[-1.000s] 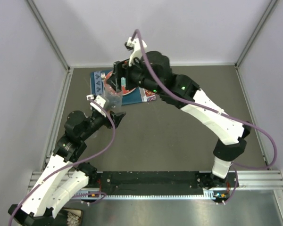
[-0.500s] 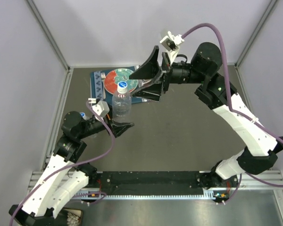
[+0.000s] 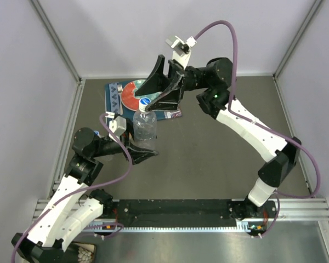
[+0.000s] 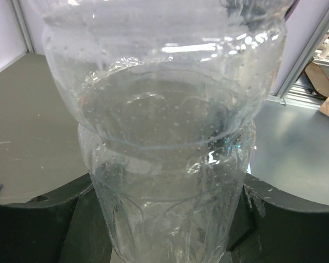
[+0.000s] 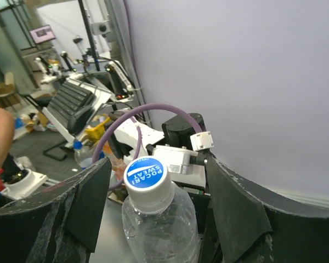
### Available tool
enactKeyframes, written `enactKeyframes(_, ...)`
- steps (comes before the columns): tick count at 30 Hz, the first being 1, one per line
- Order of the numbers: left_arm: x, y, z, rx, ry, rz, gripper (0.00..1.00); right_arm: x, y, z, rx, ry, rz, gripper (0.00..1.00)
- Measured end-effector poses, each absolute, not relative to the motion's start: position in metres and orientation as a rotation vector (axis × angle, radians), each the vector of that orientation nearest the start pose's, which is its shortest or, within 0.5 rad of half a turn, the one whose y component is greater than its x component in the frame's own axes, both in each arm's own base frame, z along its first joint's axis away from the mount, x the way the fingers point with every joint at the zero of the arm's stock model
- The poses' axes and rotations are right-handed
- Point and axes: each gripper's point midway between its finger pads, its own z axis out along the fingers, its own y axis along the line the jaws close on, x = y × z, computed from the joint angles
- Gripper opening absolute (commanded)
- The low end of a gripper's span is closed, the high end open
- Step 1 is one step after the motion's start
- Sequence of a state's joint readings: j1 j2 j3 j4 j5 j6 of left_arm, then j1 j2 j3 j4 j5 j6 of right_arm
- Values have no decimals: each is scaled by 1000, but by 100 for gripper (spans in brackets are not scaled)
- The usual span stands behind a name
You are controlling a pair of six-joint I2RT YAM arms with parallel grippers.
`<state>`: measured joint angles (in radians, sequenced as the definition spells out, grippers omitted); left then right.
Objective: Screw on the bottle caps
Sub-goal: Screw the bottle cap onto the plastic bottle.
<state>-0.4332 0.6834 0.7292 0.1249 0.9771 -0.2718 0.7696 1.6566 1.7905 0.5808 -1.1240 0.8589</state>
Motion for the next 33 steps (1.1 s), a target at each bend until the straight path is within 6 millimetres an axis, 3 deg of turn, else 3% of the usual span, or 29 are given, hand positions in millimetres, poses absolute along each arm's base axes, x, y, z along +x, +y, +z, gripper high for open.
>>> enactKeyframes(4,138,-232,341,968,1281,-1246,0,158,396,528,-1221,935,1890,64)
enactKeyframes(8,138,-232,341,966,1281,-1248,0,150,390,532,-1247,891,1904,50)
enactKeyframes(18,139,-232,341,960,1281,-1242,0,143,392,530,-1280,881,1904,49)
enactKeyframes(19,139,-232,341,960,1281,-1242,0,142,393,530,-1281,882,1904,47)
enactKeyframes(24,138,-232,343,967,1267,-1234,0,143,394,531,-1283,882,1891,15)
enactKeyframes(33,140,-231,336,952,1311,-1239,0,154,404,522,-1254,952,1845,0)
